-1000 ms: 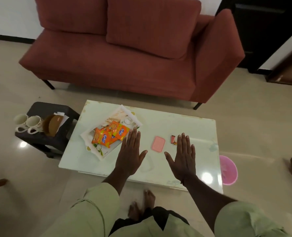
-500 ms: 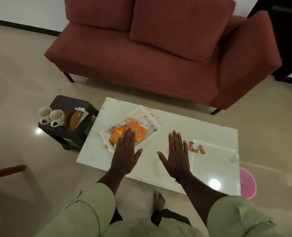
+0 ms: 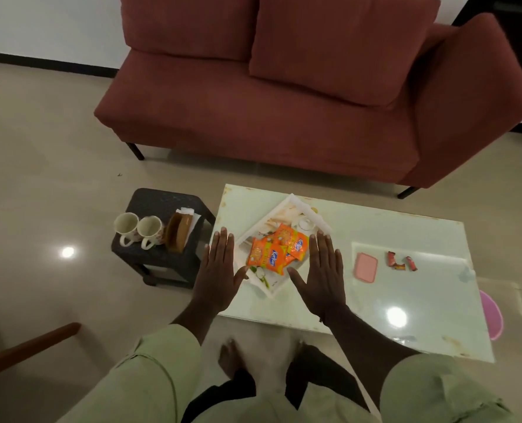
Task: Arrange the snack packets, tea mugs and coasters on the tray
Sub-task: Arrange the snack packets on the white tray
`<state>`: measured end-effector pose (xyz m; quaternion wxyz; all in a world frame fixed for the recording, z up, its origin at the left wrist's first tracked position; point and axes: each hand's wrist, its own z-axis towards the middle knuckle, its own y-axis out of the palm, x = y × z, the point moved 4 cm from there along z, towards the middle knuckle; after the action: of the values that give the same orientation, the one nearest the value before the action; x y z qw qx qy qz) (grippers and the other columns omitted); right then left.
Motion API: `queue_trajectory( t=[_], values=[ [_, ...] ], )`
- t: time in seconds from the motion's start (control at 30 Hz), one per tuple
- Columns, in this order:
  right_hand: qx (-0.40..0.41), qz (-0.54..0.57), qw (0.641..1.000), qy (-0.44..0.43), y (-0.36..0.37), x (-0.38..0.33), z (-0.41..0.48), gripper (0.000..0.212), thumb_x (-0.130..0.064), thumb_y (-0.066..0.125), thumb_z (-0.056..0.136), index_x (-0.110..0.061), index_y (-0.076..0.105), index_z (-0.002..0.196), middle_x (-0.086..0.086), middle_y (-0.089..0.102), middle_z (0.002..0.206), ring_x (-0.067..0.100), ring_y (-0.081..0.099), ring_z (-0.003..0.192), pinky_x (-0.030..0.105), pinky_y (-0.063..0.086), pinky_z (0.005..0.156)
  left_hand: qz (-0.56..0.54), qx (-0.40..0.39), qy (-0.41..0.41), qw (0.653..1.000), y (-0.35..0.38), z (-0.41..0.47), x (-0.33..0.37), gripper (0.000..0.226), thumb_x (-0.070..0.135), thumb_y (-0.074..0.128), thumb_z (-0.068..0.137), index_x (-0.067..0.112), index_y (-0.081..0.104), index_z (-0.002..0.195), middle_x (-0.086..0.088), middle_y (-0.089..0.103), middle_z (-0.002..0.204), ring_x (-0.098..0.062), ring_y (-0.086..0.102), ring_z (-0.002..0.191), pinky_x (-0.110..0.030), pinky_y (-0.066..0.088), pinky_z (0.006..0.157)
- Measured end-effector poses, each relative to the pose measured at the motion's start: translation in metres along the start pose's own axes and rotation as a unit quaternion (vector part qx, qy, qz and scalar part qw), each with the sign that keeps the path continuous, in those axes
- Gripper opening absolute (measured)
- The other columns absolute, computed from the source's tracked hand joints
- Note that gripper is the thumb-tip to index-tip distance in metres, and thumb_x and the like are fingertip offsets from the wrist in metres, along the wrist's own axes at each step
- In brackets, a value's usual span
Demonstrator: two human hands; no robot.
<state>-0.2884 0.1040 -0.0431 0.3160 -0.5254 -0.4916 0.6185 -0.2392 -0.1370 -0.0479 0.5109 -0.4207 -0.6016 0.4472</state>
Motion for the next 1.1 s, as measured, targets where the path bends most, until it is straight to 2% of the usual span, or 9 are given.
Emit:
queue_trajectory(
  t=[0.37, 0.47, 0.53, 0.67, 0.77, 0.87, 0.97, 1.03, 1.1],
  values=[
    [-0.02, 0.033, 0.999, 0.02, 0.03, -0.044, 0.027, 0.083, -0.064, 0.044, 0.092, -0.019, 0.015, 0.156, 0.004, 0.02, 0.164, 0.025, 0.013, 0.153, 0.051, 0.017, 0.122, -0.04, -0.043, -0.034, 0.998, 0.0, 0.009, -0.043, 0.079, 0.058, 0.036, 0.094, 0.012, 0.011, 0.154, -0.008, 0.007, 0.163, -0.025, 0.007, 0.151, -0.042, 0.014, 0.121],
    [-0.027, 0.066, 0.996, 0.056, 0.042, -0.04, 0.041, 0.075, -0.056, 0.05, 0.093, -0.018, 0.025, 0.153, 0.006, 0.033, 0.158, 0.027, 0.03, 0.147, 0.049, 0.027, 0.118, -0.092, -0.082, -0.042, 0.992, 0.019, 0.023, -0.042, 0.07, 0.051, 0.045, 0.095, 0.016, 0.024, 0.151, -0.005, 0.026, 0.159, -0.022, 0.027, 0.146, -0.041, 0.028, 0.117],
    [-0.053, 0.1, 0.986, 0.125, 0.059, -0.03, 0.049, 0.07, -0.052, 0.051, 0.094, -0.02, 0.028, 0.152, 0.004, 0.041, 0.153, 0.026, 0.039, 0.14, 0.046, 0.032, 0.114, -0.136, -0.109, -0.054, 0.983, 0.036, 0.032, -0.04, 0.059, 0.046, 0.048, 0.095, 0.019, 0.035, 0.147, -0.002, 0.045, 0.149, -0.016, 0.044, 0.136, -0.034, 0.036, 0.111],
    [-0.089, 0.228, 0.919, 0.308, 0.115, 0.007, 0.065, 0.057, -0.057, 0.048, 0.093, -0.028, 0.041, 0.142, -0.003, 0.055, 0.14, 0.022, 0.052, 0.127, 0.047, 0.039, 0.106, -0.187, -0.147, -0.036, 0.971, 0.085, 0.064, -0.032, 0.045, 0.044, 0.046, 0.096, 0.022, 0.051, 0.135, 0.004, 0.058, 0.135, -0.014, 0.055, 0.121, -0.029, 0.042, 0.099],
    [-0.058, 0.352, 0.83, 0.428, 0.156, 0.035, 0.08, 0.019, -0.043, 0.054, 0.096, -0.026, 0.061, 0.103, -0.001, 0.067, 0.11, 0.021, 0.061, 0.1, 0.037, 0.046, 0.087, -0.249, -0.171, -0.068, 0.951, 0.125, 0.107, -0.023, 0.04, 0.043, 0.046, 0.096, 0.025, 0.056, 0.13, 0.005, 0.06, 0.127, -0.013, 0.063, 0.105, -0.029, 0.053, 0.088],
    [-0.028, 0.418, 0.758, 0.501, 0.202, 0.065, 0.098, 0.023, -0.031, 0.055, 0.098, -0.02, 0.068, 0.083, 0.003, 0.071, 0.094, 0.025, 0.064, 0.092, 0.035, 0.047, 0.079, -0.27, -0.142, -0.068, 0.95, 0.167, 0.159, -0.009, 0.036, 0.038, 0.05, 0.096, 0.025, 0.058, 0.129, 0.003, 0.064, 0.121, -0.015, 0.06, 0.11, -0.031, 0.052, 0.09],
    [0.002, 0.38, 0.744, 0.549, 0.242, 0.098, 0.112, 0.031, -0.039, 0.057, 0.094, -0.012, 0.068, 0.105, 0.009, 0.071, 0.106, 0.03, 0.064, 0.098, 0.036, 0.048, 0.08, -0.249, -0.119, -0.046, 0.96, 0.211, 0.21, 0.009, 0.039, 0.041, 0.048, 0.095, 0.022, 0.06, 0.127, 0.0, 0.068, 0.119, -0.019, 0.06, 0.112, -0.034, 0.048, 0.095],
    [0.021, 0.372, 0.731, 0.571, 0.251, 0.109, 0.119, 0.048, -0.039, 0.061, 0.092, -0.012, 0.056, 0.13, 0.009, 0.064, 0.124, 0.032, 0.061, 0.113, 0.041, 0.049, 0.095, -0.231, -0.126, -0.057, 0.963, 0.232, 0.236, 0.021, 0.044, 0.045, 0.045, 0.096, 0.02, 0.058, 0.129, -0.004, 0.068, 0.121, -0.023, 0.061, 0.112, -0.037, 0.048, 0.094],
    [0.021, 0.377, 0.732, 0.568, 0.259, 0.117, 0.124, 0.058, -0.04, 0.063, 0.09, -0.018, 0.046, 0.141, 0.009, 0.061, 0.129, 0.032, 0.059, 0.118, 0.047, 0.047, 0.102, -0.194, -0.136, -0.069, 0.969, 0.25, 0.256, 0.035, 0.047, 0.049, 0.041, 0.096, 0.019, 0.055, 0.13, -0.006, 0.067, 0.122, -0.025, 0.061, 0.111, -0.039, 0.048, 0.093]
  ],
)
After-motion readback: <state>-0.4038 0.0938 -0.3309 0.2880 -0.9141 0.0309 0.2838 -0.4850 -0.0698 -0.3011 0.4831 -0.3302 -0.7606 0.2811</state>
